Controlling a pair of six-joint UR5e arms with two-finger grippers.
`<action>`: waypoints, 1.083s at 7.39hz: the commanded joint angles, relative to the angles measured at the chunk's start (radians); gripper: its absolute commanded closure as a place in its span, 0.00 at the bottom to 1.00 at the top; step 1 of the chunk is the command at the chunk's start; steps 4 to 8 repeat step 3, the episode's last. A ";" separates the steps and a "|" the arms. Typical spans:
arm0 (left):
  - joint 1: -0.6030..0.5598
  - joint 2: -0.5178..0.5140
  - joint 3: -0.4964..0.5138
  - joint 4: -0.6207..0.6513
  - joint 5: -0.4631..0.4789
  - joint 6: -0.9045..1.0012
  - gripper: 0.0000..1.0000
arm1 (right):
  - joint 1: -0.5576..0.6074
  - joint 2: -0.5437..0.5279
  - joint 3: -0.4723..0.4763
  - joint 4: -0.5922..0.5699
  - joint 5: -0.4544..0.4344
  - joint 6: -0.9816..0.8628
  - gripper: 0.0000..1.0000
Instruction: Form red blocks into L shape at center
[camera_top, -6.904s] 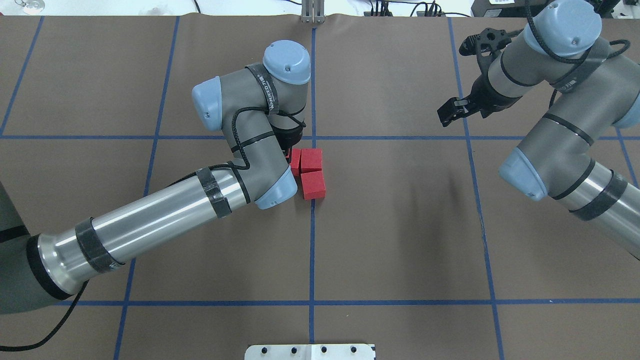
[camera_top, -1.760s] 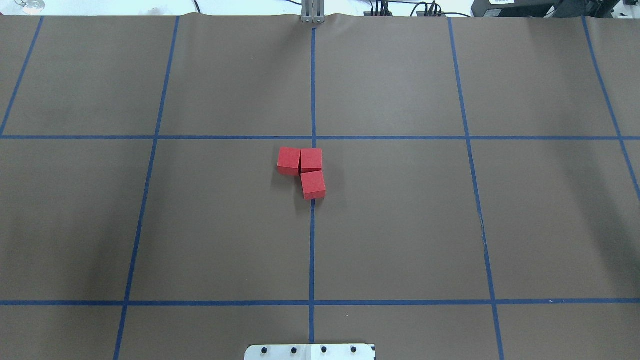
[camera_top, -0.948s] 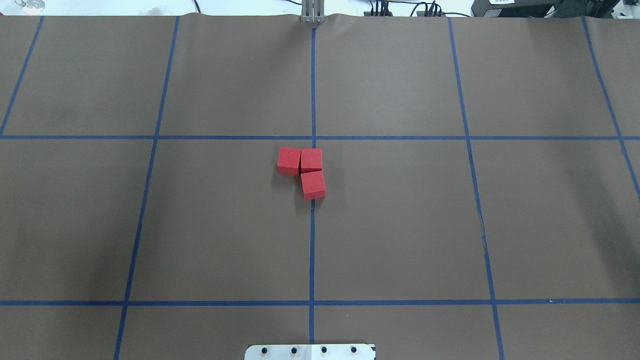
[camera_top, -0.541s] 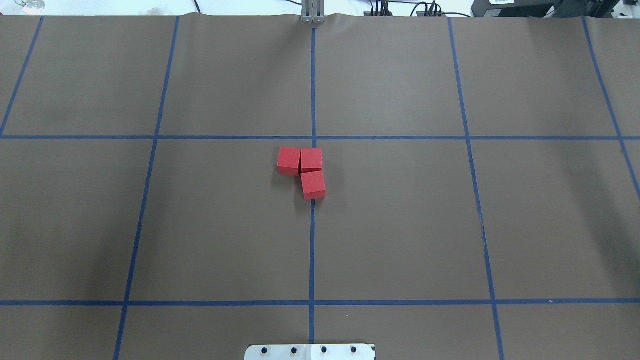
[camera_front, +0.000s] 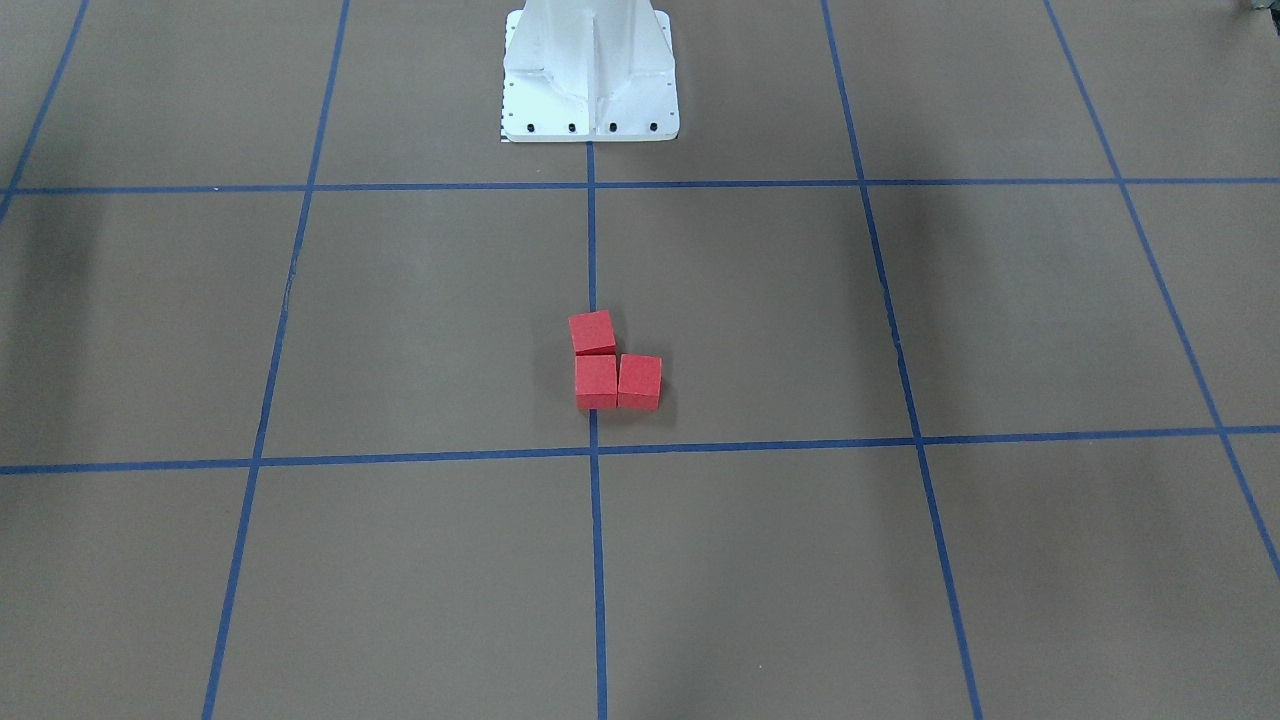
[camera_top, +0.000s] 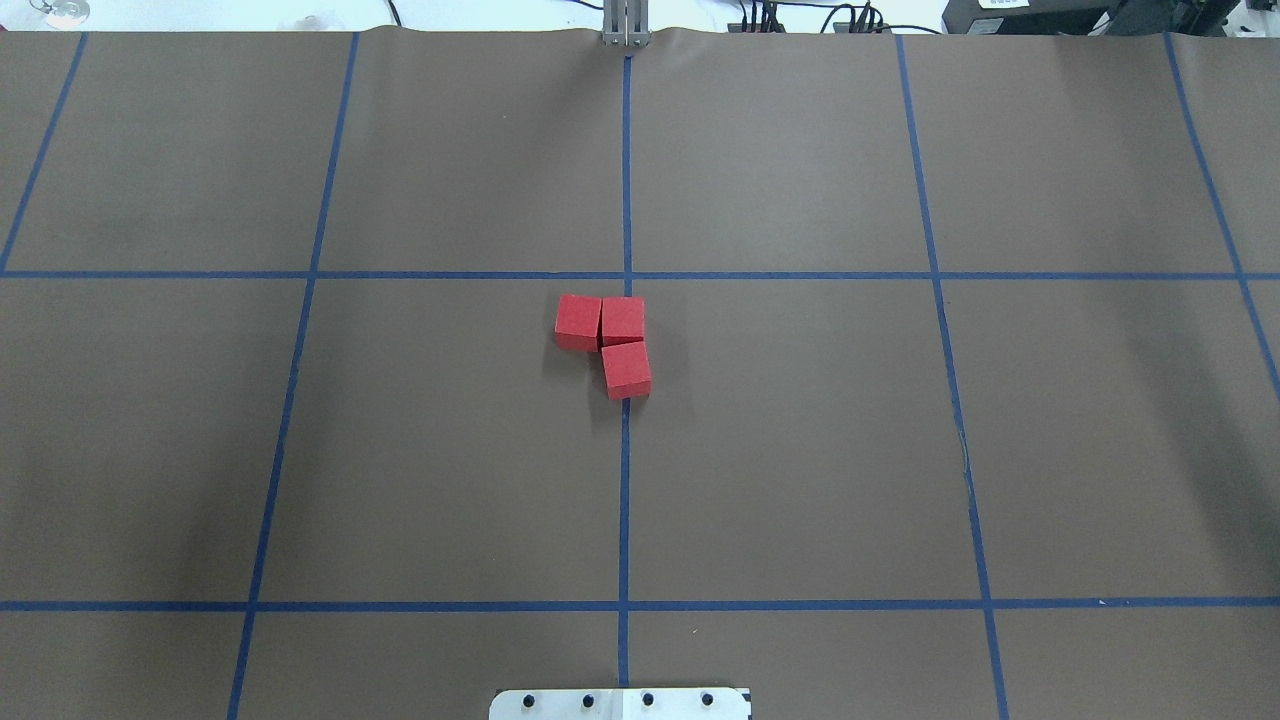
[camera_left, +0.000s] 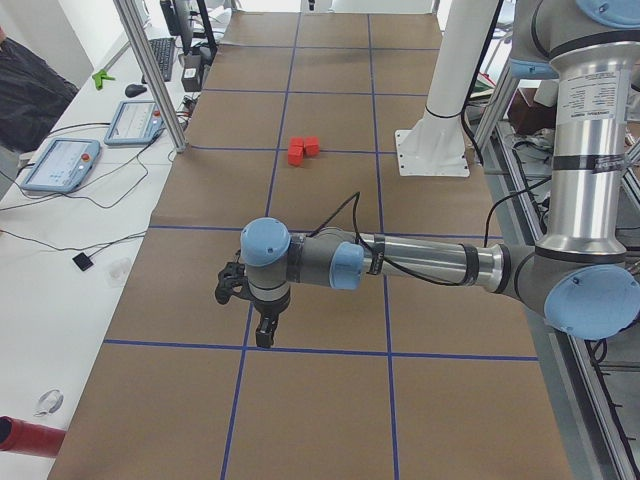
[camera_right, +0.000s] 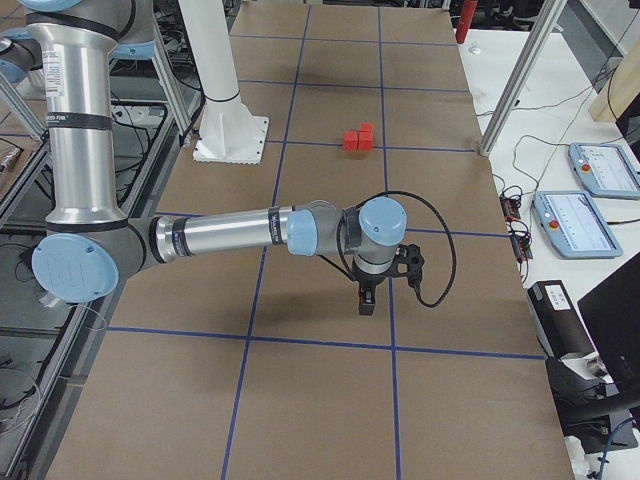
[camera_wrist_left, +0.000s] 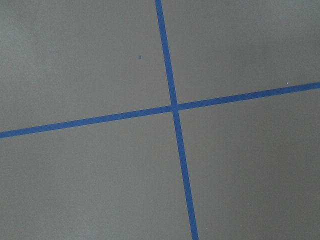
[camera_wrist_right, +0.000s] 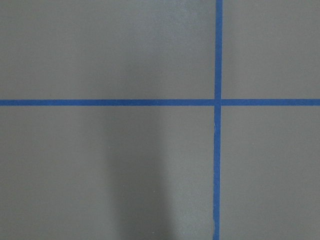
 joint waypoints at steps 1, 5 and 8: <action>0.000 0.000 0.001 0.000 0.000 0.000 0.00 | 0.000 0.002 -0.001 0.000 0.000 -0.001 0.01; 0.000 0.000 0.004 0.000 0.000 0.000 0.00 | 0.000 0.000 -0.001 0.000 0.000 -0.002 0.01; 0.000 0.000 0.004 0.000 0.000 0.000 0.00 | 0.000 0.000 -0.001 0.000 0.000 -0.002 0.01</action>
